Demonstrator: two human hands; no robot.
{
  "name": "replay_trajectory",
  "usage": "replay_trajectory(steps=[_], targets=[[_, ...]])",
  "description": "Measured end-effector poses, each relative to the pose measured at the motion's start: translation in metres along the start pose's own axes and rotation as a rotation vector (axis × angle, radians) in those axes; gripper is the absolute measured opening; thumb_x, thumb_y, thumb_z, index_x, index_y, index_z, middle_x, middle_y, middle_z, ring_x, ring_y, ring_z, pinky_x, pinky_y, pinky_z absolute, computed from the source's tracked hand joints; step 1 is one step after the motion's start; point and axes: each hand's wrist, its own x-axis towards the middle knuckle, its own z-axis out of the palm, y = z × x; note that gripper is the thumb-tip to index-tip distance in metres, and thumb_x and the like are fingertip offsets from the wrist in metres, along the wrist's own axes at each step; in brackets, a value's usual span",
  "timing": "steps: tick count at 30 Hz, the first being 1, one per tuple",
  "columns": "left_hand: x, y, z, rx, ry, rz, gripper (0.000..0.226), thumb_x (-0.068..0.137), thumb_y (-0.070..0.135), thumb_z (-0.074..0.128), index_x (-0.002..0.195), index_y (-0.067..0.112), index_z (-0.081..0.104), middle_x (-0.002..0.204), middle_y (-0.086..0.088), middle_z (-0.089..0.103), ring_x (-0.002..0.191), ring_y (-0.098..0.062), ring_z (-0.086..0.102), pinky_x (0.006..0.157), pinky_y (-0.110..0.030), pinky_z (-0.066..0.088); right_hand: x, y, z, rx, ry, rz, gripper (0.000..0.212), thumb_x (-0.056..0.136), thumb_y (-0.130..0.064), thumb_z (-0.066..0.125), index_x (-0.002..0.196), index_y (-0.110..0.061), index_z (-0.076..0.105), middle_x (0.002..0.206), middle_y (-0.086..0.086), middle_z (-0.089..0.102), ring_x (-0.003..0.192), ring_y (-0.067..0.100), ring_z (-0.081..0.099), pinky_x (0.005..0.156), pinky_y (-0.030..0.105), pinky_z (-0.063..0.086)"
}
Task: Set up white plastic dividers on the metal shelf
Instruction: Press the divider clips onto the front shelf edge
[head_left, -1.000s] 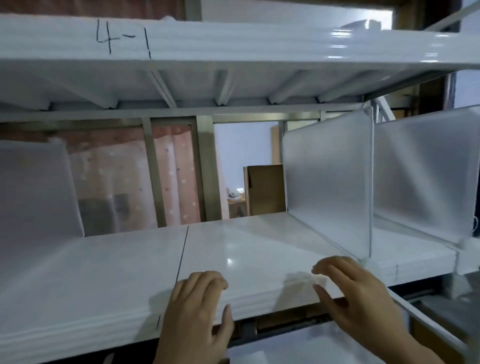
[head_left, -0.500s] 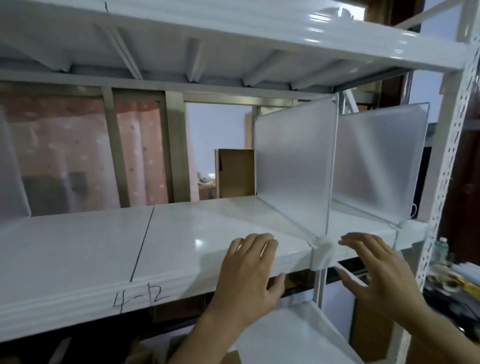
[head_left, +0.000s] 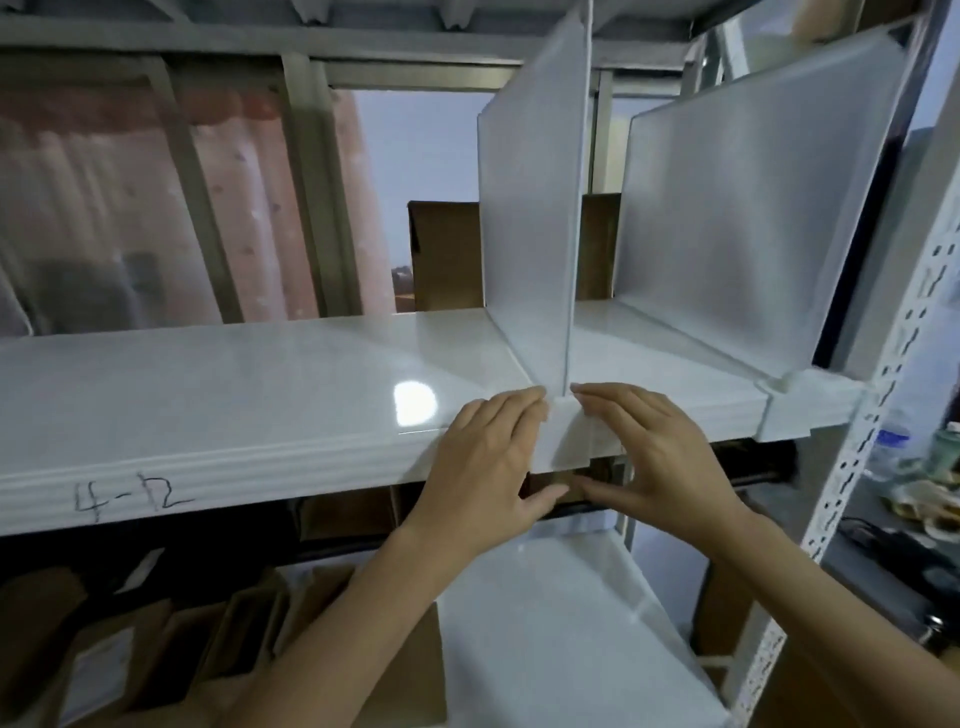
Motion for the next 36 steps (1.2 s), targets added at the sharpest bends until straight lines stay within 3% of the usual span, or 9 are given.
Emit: replay_trajectory(steps=[3, 9, 15, 19, 28, 36], targets=[[0.002, 0.006, 0.013, 0.045, -0.011, -0.063, 0.073, 0.07, 0.055, 0.074, 0.126, 0.01, 0.059, 0.13, -0.003, 0.061, 0.117, -0.019, 0.059, 0.101, -0.032, 0.045, 0.002, 0.007, 0.007, 0.052, 0.041, -0.041, 0.067, 0.075, -0.052, 0.072, 0.124, -0.009, 0.06, 0.129, 0.001, 0.061, 0.118, 0.019, 0.058, 0.093, 0.035, 0.05], [0.001, 0.008, 0.023, 0.078, 0.055, -0.097, 0.064, 0.071, 0.037, 0.08, 0.123, 0.005, 0.06, 0.129, -0.007, 0.06, 0.117, -0.023, 0.059, 0.102, -0.035, 0.046, 0.007, 0.012, 0.021, 0.12, 0.107, -0.085, 0.072, 0.073, -0.044, 0.078, 0.129, -0.006, 0.053, 0.116, 0.005, 0.065, 0.104, 0.022, 0.062, 0.085, 0.034, 0.051], [-0.004, 0.016, 0.037, 0.021, 0.202, -0.051, 0.071, 0.078, 0.021, 0.077, 0.135, 0.002, 0.039, 0.137, -0.014, 0.053, 0.125, -0.025, 0.051, 0.106, -0.039, 0.043, 0.002, 0.012, 0.033, 0.173, 0.231, -0.139, 0.071, 0.079, -0.035, 0.076, 0.135, -0.007, 0.042, 0.121, 0.008, 0.064, 0.107, 0.022, 0.059, 0.089, 0.032, 0.048], [-0.003, 0.016, 0.041, 0.077, 0.269, -0.017, 0.076, 0.074, 0.021, 0.082, 0.134, 0.004, 0.039, 0.13, -0.012, 0.06, 0.116, -0.022, 0.057, 0.099, -0.04, 0.044, 0.004, 0.015, 0.038, 0.18, 0.263, -0.193, 0.056, 0.087, -0.03, 0.064, 0.133, -0.008, 0.041, 0.121, 0.011, 0.064, 0.11, 0.024, 0.058, 0.09, 0.034, 0.049], [-0.001, 0.011, 0.048, 0.152, 0.353, -0.003, 0.068, 0.075, 0.024, 0.08, 0.13, 0.007, 0.045, 0.122, -0.006, 0.066, 0.104, -0.015, 0.064, 0.089, -0.035, 0.045, 0.005, 0.013, 0.043, 0.199, 0.291, -0.169, 0.049, 0.087, -0.025, 0.068, 0.128, -0.01, 0.047, 0.119, 0.009, 0.066, 0.106, 0.024, 0.061, 0.087, 0.033, 0.05], [-0.001, 0.008, 0.043, 0.093, 0.365, 0.015, 0.061, 0.076, 0.02, 0.078, 0.127, 0.006, 0.048, 0.12, -0.006, 0.067, 0.111, -0.013, 0.059, 0.095, -0.03, 0.04, 0.006, 0.009, 0.042, 0.184, 0.322, -0.183, 0.051, 0.086, -0.029, 0.069, 0.128, -0.007, 0.05, 0.118, 0.012, 0.068, 0.111, 0.021, 0.058, 0.092, 0.032, 0.048]])
